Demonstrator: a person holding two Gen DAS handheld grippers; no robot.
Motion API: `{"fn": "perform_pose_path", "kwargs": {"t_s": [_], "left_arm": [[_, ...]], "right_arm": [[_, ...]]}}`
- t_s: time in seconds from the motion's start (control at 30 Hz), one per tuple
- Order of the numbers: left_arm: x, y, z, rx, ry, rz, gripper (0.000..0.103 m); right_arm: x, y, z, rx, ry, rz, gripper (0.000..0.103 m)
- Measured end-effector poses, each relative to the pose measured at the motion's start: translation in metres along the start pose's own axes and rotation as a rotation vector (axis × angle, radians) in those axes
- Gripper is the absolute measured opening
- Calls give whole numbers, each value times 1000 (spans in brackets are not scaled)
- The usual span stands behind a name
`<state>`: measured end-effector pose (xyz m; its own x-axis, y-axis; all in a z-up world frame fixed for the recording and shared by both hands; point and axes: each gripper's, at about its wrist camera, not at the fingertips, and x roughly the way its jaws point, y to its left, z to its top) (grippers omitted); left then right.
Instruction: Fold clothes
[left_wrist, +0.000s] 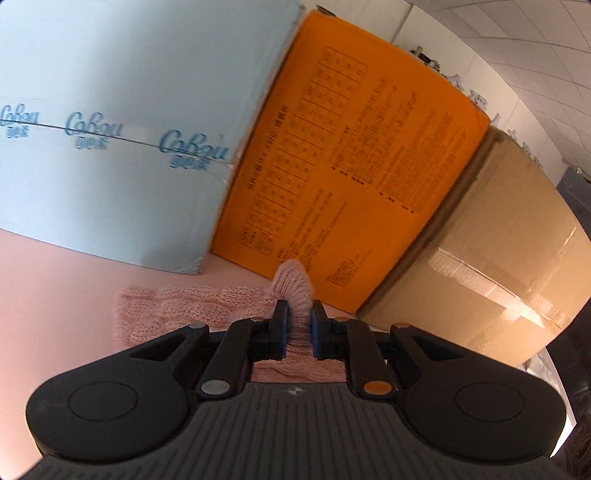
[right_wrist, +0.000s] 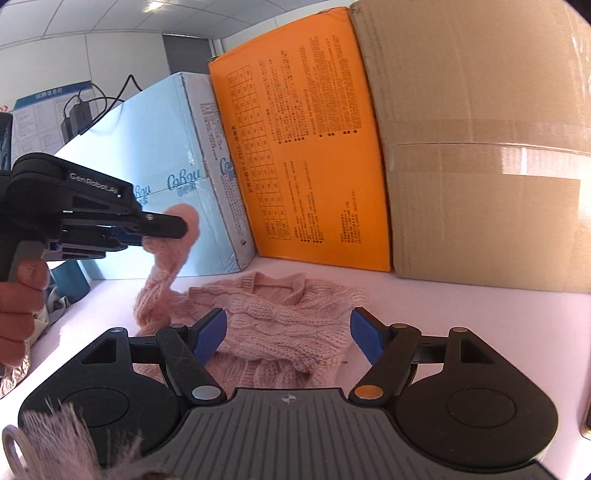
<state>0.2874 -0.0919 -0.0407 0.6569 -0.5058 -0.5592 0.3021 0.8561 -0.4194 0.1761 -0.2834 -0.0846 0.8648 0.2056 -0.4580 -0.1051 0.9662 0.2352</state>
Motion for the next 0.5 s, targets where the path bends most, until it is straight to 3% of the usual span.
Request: {"fn": "perform_pose_path", "kwargs": {"t_s": [0.13,0.17,0.2,0.23,0.3,0.4,0.5], "left_arm": [[36,-29,-20,84,91,-54,14],[42,-33,-24,105,113,-65,25],[43,-36,-26,120,120,-64,42],[43,-38,-28,134,124,-63,50],[27,-38,-29,165,80,-75,70],[-4,-32,-30,255,-5,-55,78],[-30,-8,-34,308,-78,59,79]], "right_arm": [[-7,-19,-4,39,12,-56,72],[-8,-23,-5,48,16,-70,72],[-10,-27,-6,56,19,-83,72],[-11,-30,-7,63,24,-93,72],[-14,-35,-9,72,29,-109,72],[-15,-34,-7,79,13,-86,72],[-16,-33,-5,86,-2,-62,72]]}}
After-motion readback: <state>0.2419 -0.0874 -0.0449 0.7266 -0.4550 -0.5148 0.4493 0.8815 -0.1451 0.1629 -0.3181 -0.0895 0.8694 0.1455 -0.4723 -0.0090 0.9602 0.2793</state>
